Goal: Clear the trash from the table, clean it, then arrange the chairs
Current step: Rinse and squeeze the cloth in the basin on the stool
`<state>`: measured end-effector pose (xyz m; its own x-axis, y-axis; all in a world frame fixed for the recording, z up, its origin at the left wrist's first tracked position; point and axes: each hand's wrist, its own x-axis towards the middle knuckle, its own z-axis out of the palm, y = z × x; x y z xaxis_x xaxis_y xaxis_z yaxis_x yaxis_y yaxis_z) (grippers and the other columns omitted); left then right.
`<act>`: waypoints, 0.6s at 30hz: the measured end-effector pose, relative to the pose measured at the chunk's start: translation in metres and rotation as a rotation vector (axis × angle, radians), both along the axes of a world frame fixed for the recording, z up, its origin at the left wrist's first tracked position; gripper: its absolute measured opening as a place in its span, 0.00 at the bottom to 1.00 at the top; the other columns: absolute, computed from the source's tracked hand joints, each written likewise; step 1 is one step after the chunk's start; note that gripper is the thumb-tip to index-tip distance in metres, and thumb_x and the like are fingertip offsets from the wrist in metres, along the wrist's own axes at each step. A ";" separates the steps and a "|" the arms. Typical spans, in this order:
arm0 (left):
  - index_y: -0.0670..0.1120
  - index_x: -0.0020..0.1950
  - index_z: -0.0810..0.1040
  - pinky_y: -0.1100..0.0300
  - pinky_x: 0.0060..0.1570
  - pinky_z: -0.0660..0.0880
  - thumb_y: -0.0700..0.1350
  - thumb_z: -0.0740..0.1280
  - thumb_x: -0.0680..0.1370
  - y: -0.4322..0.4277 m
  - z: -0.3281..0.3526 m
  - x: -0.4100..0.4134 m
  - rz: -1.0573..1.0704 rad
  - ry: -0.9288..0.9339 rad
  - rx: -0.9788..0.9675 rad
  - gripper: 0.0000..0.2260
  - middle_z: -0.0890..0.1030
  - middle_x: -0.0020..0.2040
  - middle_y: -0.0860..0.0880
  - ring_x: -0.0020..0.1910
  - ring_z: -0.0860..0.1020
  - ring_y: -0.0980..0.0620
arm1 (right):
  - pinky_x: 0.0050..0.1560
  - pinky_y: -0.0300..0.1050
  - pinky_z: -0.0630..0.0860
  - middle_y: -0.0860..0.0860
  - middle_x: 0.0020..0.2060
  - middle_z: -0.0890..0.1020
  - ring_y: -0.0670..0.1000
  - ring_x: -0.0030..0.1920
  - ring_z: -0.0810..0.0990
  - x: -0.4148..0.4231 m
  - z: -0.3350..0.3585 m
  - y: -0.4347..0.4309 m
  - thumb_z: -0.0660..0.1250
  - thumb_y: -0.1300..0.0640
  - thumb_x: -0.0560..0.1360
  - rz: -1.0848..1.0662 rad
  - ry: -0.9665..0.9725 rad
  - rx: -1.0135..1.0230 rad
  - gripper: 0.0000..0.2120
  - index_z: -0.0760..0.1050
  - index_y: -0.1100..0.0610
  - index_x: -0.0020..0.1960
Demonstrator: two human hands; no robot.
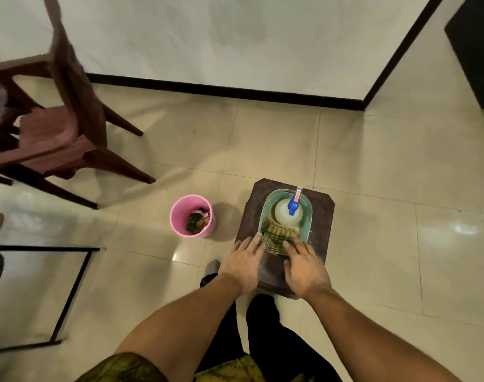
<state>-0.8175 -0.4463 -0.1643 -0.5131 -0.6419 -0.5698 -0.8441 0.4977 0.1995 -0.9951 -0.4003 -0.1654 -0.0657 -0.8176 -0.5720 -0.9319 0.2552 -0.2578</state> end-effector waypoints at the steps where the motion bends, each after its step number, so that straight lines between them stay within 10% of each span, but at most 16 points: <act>1: 0.46 0.83 0.50 0.48 0.80 0.50 0.48 0.57 0.83 0.003 0.005 0.003 0.010 0.019 -0.026 0.30 0.45 0.84 0.46 0.82 0.50 0.44 | 0.76 0.53 0.60 0.49 0.80 0.55 0.55 0.78 0.56 0.006 0.005 0.000 0.53 0.49 0.82 0.013 0.012 -0.020 0.27 0.57 0.48 0.80; 18: 0.42 0.83 0.49 0.47 0.81 0.44 0.53 0.49 0.85 0.130 0.058 0.194 0.455 0.052 -0.304 0.28 0.47 0.84 0.43 0.83 0.45 0.44 | 0.80 0.54 0.46 0.51 0.81 0.48 0.52 0.81 0.45 0.203 0.061 0.066 0.48 0.47 0.83 0.441 0.034 -0.232 0.28 0.49 0.52 0.82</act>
